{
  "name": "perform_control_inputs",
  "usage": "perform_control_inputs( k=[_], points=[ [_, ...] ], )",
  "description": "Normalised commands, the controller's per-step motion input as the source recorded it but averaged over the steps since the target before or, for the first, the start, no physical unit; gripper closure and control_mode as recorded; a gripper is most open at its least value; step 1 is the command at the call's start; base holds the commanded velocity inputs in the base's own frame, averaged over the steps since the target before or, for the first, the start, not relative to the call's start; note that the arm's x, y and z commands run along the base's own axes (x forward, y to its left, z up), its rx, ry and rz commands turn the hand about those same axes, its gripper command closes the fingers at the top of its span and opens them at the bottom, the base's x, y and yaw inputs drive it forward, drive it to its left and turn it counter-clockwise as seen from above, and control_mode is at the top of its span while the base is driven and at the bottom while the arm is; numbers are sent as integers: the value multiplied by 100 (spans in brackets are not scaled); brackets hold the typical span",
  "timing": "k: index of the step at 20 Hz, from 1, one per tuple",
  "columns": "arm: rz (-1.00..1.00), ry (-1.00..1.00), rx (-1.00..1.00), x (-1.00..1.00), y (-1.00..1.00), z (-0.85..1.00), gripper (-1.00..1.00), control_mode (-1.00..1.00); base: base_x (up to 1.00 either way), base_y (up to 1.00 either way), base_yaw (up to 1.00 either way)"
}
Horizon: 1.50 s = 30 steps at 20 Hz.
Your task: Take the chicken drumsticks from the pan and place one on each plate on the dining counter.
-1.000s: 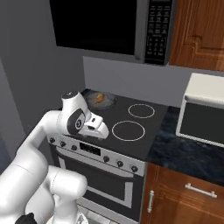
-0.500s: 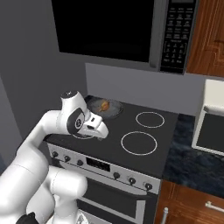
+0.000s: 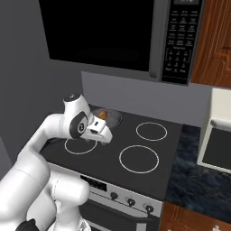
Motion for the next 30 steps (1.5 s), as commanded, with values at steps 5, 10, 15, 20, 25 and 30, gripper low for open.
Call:
perform_control_inputs(
  k=[5, 10, 15, 20, 25, 30],
  points=[
    [0, 0, 0, 0, 0, 0, -100, 100, 9, 0, 0],
    [0, 0, 0, 0, 0, 0, -100, 100, 0, 0, 0],
    [11, -8, 0, 8, 0, 0, -100, -100, 0, 0, 0],
    [23, -37, 8, 7, 8, 0, -100, -100, 0, 0, 0],
    [-1, -29, 8, 35, 50, 0, -100, -100, 0, 0, 0],
    [-8, -19, 9, 45, 32, 2, -100, -100, 0, 0, 0]
  ],
)
